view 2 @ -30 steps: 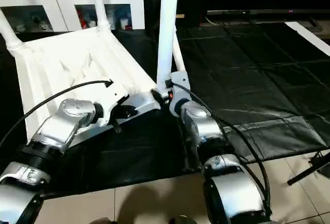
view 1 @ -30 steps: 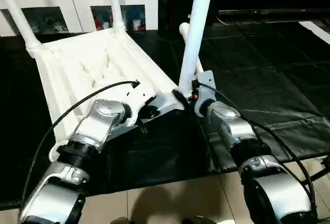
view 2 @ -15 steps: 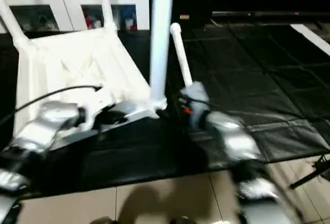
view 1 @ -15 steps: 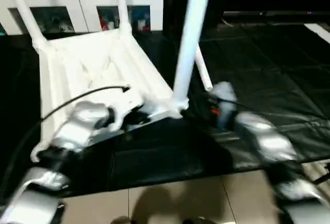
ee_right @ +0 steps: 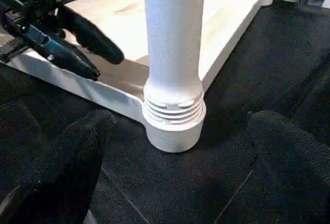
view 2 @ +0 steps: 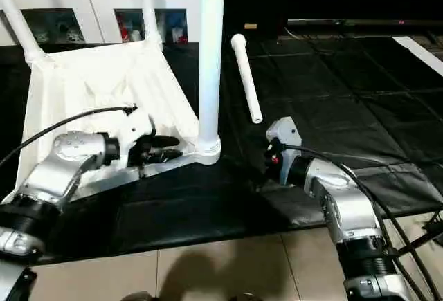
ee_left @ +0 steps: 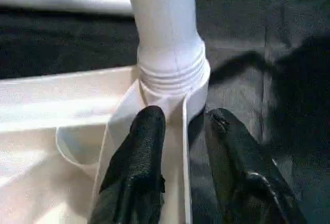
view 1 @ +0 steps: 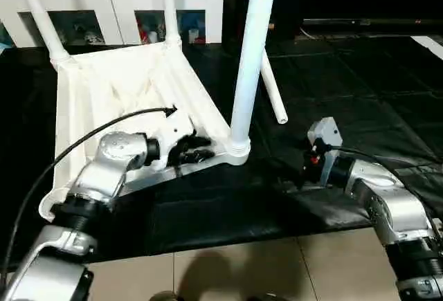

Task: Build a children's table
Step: Rotate leg to tighten

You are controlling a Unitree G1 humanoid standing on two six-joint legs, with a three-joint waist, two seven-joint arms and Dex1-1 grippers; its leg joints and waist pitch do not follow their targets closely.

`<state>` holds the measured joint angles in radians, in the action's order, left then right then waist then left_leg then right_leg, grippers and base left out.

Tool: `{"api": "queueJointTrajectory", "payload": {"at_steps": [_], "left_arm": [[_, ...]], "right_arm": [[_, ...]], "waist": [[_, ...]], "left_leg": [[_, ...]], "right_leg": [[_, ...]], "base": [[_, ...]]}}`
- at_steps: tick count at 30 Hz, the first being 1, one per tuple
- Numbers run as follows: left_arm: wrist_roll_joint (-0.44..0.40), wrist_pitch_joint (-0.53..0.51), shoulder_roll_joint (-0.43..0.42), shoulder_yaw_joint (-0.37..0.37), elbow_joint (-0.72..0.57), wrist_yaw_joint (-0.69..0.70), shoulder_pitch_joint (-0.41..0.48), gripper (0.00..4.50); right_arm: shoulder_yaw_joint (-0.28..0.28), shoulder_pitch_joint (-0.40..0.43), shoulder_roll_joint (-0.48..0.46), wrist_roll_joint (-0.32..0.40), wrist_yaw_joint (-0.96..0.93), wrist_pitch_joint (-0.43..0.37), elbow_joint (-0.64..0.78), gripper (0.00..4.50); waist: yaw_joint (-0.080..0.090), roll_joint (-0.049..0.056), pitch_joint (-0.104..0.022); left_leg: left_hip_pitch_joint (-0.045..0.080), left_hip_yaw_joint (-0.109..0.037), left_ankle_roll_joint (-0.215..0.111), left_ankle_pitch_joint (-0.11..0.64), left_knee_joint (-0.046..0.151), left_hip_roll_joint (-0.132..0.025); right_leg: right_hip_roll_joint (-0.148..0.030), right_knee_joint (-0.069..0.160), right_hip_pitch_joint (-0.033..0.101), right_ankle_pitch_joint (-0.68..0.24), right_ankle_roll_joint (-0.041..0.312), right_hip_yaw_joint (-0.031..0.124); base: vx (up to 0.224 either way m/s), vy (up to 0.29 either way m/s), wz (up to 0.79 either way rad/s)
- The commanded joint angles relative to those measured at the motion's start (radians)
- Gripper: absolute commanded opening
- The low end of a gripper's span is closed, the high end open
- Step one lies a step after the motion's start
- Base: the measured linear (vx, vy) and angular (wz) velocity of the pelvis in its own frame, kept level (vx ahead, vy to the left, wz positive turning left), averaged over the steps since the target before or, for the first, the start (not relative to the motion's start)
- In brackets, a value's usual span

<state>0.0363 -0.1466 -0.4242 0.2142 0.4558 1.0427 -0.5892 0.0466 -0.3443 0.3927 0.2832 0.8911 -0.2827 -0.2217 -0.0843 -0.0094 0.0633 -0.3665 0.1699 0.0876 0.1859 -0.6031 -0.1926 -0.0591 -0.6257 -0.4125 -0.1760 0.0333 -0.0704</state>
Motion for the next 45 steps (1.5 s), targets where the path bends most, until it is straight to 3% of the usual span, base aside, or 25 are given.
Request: {"api": "queueJointTrajectory", "payload": {"at_steps": [1,5,11,14,27,35,45], "left_arm": [[-0.020,0.006,-0.004,0.019,-0.004,0.014,-0.006,1.41],[-0.049,-0.034,0.013,0.035,0.070,-0.011,-0.045,1.41],[-0.069,-0.121,0.022,0.056,0.091,-0.040,-0.062,1.41],[-0.089,-0.138,0.033,0.065,0.119,-0.057,-0.074,1.41],[-0.081,-0.130,0.072,0.052,0.199,-0.077,-0.128,1.41],[-0.049,-0.124,0.072,0.041,0.194,-0.032,-0.117,0.66],[-0.048,-0.120,0.062,0.050,0.197,-0.006,-0.106,0.07]], "right_arm": [[0.004,0.012,0.004,0.000,0.007,-0.009,0.028,4.50],[0.003,0.025,0.002,0.001,0.005,-0.007,0.040,4.50],[0.009,0.042,0.012,0.000,-0.001,-0.011,0.053,4.50],[0.012,0.047,0.010,-0.004,0.001,-0.010,0.058,4.50],[0.020,0.060,0.008,-0.004,0.009,-0.003,0.062,4.50],[0.027,0.062,0.010,-0.005,0.018,0.013,0.065,4.50],[0.030,0.066,0.010,-0.005,0.018,0.004,0.071,4.50]], "waist": [[-0.002,0.006,-0.078],[-0.003,0.010,-0.080],[-0.004,0.008,-0.078],[-0.004,0.010,-0.077],[-0.006,0.012,-0.079],[-0.007,0.012,-0.079],[-0.005,0.013,-0.078]], "left_leg": [[0.003,-0.008,-0.056,0.141,0.062,-0.029],[0.002,-0.008,-0.060,0.134,0.061,-0.027],[0.004,-0.008,-0.057,0.149,0.061,-0.028],[0.004,-0.009,-0.057,0.154,0.062,-0.027],[0.002,-0.010,-0.062,0.154,0.061,-0.027],[0.002,-0.011,-0.065,0.153,0.062,-0.027],[0.003,-0.011,-0.063,0.159,0.064,-0.029]], "right_leg": [[-0.072,0.088,0.064,-0.253,0.151,0.049],[-0.072,0.082,0.067,-0.193,0.168,0.049],[-0.072,0.085,0.068,-0.204,0.177,0.048],[-0.072,0.090,0.067,-0.234,0.165,0.047],[-0.074,0.092,0.070,-0.224,0.170,0.046],[-0.075,0.090,0.071,-0.214,0.178,0.046],[-0.075,0.092,0.070,-0.223,0.174,0.046]], "base": [[0.000,0.000,0.00],[0.000,0.000,0.00],[0.000,0.000,0.00],[0.000,0.000,0.00],[0.000,0.000,0.00],[0.000,0.000,0.00],[0.000,0.000,0.00]]}}
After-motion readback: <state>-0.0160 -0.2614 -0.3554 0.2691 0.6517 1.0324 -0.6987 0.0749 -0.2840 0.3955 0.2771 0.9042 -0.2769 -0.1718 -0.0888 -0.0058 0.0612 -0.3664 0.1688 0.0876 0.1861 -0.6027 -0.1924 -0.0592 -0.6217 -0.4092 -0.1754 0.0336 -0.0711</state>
